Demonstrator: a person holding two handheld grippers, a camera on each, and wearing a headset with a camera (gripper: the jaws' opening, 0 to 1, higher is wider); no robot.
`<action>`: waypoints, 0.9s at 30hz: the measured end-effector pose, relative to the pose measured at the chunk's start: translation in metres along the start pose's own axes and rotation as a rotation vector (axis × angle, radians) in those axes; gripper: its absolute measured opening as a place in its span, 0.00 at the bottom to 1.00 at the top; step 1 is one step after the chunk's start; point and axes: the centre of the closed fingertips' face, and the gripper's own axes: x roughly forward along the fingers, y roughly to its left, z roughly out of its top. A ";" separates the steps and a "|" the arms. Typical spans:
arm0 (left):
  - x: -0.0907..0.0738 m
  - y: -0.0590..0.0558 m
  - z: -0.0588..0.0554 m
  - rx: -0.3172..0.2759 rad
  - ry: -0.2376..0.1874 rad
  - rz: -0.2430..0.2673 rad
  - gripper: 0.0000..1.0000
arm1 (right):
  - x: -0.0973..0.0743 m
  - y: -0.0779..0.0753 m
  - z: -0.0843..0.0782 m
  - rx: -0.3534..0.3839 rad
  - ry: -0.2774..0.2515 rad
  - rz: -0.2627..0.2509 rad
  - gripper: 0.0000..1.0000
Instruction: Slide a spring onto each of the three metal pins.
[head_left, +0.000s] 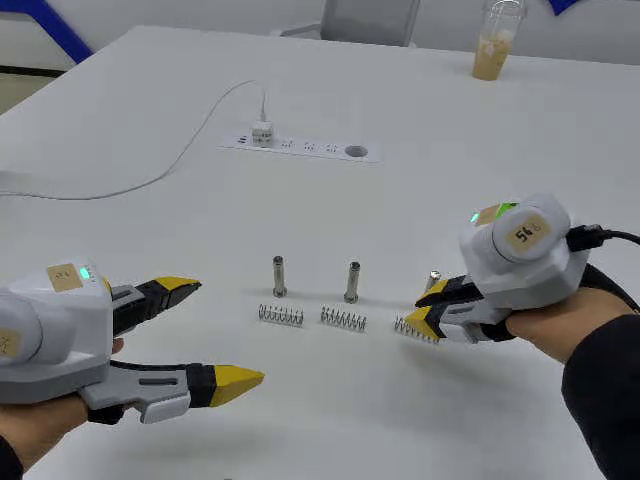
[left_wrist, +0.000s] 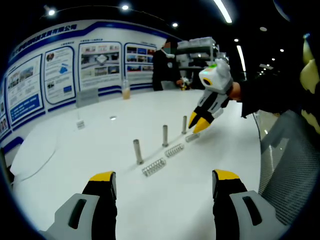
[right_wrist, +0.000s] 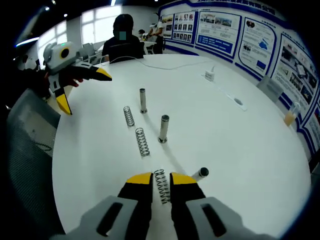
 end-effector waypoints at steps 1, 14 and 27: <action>0.000 0.000 0.000 0.000 0.000 -0.001 0.80 | 0.002 0.000 0.000 -0.009 0.009 0.006 0.14; 0.000 -0.001 -0.001 -0.001 0.002 0.000 0.80 | 0.022 0.003 -0.008 -0.125 0.146 0.071 0.14; 0.000 -0.002 -0.001 -0.001 0.007 -0.006 0.80 | 0.028 0.004 -0.015 -0.160 0.196 0.111 0.12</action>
